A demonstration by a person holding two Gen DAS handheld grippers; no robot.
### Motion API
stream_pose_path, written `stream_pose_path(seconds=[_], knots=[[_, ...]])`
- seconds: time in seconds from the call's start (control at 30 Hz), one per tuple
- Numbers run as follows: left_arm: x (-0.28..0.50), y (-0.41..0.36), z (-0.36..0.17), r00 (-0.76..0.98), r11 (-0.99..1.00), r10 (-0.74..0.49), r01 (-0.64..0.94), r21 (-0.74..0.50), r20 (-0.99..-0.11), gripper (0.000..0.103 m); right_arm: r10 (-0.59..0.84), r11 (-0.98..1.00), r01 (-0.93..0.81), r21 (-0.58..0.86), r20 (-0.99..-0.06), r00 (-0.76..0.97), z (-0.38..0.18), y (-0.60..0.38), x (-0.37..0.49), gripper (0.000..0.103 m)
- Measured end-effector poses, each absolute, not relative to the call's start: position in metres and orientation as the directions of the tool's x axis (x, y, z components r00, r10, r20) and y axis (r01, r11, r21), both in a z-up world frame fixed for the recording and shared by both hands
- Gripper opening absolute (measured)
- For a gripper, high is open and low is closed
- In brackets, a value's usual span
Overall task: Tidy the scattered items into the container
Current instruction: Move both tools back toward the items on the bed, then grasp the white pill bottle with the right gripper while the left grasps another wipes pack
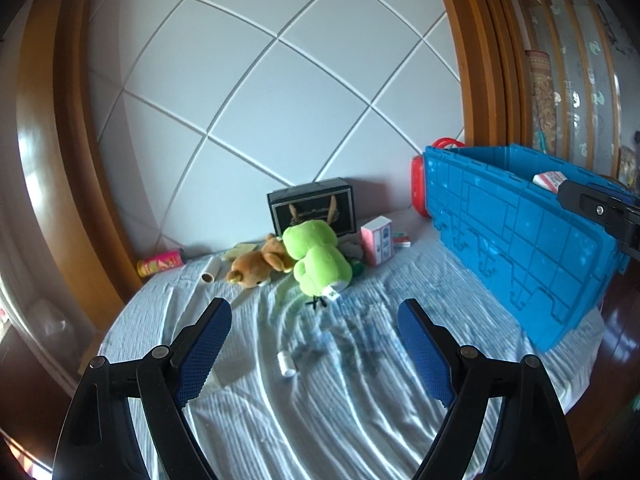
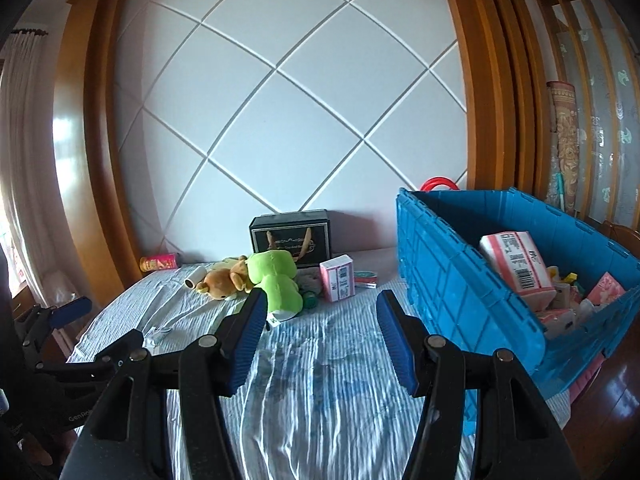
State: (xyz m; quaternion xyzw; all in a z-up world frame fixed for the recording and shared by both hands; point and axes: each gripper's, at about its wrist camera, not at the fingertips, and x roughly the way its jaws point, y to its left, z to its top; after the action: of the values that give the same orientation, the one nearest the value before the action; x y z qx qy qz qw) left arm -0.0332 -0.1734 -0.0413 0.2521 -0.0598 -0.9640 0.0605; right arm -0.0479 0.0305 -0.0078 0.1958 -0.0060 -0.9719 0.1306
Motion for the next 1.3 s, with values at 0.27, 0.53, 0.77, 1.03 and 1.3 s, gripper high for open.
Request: stream_pose_path(seconds=[0.27, 0.53, 0.77, 1.03, 1.3], knots=[[-0.035, -0.194, -0.078, -0.819, -0.981, -0.195, 0.154, 0.120, -0.540, 0.086, -0.314, -0.943, 0.329, 0.040, -0.424, -0.849, -0.021, 0.020, -0.065, 0.056], [-0.029, -0.216, -0.119, -0.805, -0.972, -0.232, 0.212, 0.101, -0.546, 0.086, -0.342, -0.928, 0.372, 0.029, -0.462, -0.818, -0.046, 0.031, -0.083, 0.056], [-0.025, -0.260, -0.149, -0.737, -0.953, -0.294, 0.278, 0.124, -0.609, 0.086, -0.380, -0.905, 0.423, 0.046, -0.533, -0.756, -0.074, 0.007, -0.106, 0.056], [-0.030, -0.330, -0.179, -0.709, -0.950, -0.310, 0.248, 0.189, -0.633, 0.086, -0.429, -0.856, 0.515, 0.052, -0.630, -0.648, -0.122, -0.077, -0.130, 0.056], [-0.062, -0.424, -0.208, -0.672, -0.967, -0.244, 0.118, 0.224, -0.699, 0.086, -0.414, -0.854, 0.513, 0.081, -0.703, -0.578, -0.160, -0.180, -0.164, 0.056]])
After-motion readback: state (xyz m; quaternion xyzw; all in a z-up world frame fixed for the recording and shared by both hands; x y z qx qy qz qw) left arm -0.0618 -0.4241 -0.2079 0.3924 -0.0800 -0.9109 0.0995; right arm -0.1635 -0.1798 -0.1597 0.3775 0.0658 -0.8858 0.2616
